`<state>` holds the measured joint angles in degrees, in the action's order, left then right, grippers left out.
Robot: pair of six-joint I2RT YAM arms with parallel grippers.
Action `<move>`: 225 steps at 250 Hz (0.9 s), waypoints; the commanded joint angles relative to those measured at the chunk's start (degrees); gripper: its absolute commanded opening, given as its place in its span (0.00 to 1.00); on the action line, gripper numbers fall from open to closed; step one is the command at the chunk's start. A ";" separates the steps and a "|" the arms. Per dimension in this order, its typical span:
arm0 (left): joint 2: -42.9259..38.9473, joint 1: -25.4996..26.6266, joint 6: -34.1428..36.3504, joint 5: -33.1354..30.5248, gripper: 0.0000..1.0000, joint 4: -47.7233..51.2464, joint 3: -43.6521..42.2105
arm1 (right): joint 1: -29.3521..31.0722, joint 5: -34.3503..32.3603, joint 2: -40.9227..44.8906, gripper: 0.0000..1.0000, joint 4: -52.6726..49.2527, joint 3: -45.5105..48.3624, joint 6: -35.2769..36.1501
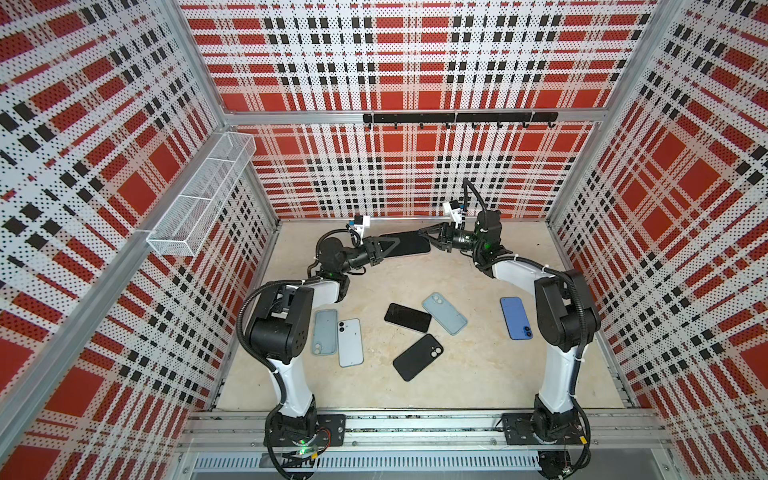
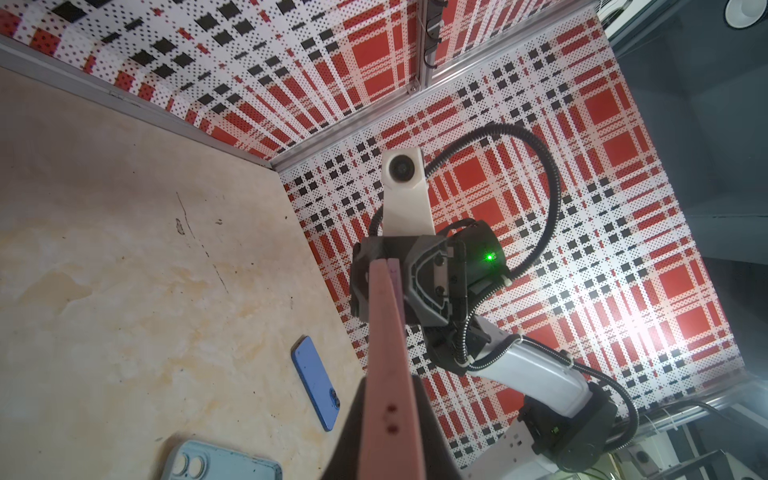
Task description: Put the phone into the phone case
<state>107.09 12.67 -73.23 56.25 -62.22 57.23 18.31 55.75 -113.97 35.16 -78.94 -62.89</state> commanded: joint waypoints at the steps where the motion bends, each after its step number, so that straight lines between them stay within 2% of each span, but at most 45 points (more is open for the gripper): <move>1: -2.15 1.19 -0.59 3.01 0.10 -0.45 1.04 | 0.08 -1.15 -0.05 0.41 8.47 0.10 -2.13; 26: -2.14 1.44 -0.57 3.03 0.10 -0.71 0.86 | 0.03 -0.82 -0.47 0.42 10.49 -0.38 -4.19; 50: -2.08 1.48 -0.46 2.55 0.10 -0.93 0.37 | 0.06 -0.55 -0.64 0.39 10.56 -0.54 -4.79; 113: -2.15 1.47 -0.16 1.78 0.10 -0.69 -0.01 | 0.45 -0.25 0.19 0.20 8.88 1.17 -3.71; 185: -2.50 1.42 0.38 1.39 0.09 0.43 0.12 | 1.38 -2.85 3.42 0.05 -2.69 1.89 7.13; 225: -2.76 1.51 0.79 1.06 0.09 1.13 0.07 | 2.39 -5.89 6.01 0.00 -10.50 1.86 15.55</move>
<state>106.76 13.69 -73.19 57.63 -59.81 57.12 18.68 52.34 -111.87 31.55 -77.87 -56.86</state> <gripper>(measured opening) 0.130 0.203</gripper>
